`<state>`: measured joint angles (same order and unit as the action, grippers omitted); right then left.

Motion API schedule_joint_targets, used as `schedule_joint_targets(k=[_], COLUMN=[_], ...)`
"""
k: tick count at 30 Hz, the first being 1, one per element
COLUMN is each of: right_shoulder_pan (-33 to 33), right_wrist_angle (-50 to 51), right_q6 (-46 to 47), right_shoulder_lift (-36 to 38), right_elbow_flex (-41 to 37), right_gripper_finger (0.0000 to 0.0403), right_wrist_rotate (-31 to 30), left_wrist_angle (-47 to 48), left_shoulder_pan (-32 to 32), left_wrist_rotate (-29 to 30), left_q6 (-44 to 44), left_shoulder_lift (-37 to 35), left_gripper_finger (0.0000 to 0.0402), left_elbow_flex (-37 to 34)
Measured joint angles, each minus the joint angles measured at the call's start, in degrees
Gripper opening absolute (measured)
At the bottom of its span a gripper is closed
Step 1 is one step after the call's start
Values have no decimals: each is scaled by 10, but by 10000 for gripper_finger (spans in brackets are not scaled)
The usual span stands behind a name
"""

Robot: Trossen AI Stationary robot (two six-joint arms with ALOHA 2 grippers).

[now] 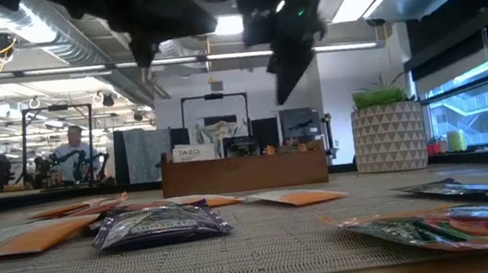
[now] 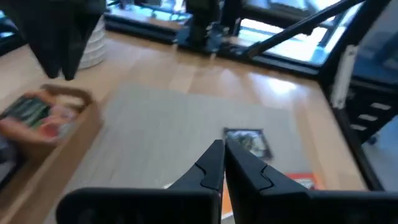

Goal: Pick & Place Tea
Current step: Put the blue tea bag into the middle section of the wooden organizer

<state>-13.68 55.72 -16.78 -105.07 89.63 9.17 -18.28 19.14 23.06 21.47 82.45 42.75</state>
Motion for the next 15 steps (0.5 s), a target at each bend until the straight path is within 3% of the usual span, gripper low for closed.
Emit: schedule_joint_targets(k=[4,7,15], right_shoulder_pan=[14,28,81], right_wrist_angle=[-33,-115,-281], right_q6=[44,93,192], right_shoulder_lift=[79,154,294], right_elbow_flex=[-89,-192,-386], right_gripper_finger=[70,71,71], right_wrist_rotate=[32,34,94], left_wrist_angle=[-47,-63,-62], left_shoulder_pan=[4,4,-3], left_wrist_rotate=[-4,-14,-98], left_q6=[-18,-24,-38], left_shoulder_lift=[52,106,256], left_gripper_finger=[12,12,12], left_elbow_flex=[23,65,197])
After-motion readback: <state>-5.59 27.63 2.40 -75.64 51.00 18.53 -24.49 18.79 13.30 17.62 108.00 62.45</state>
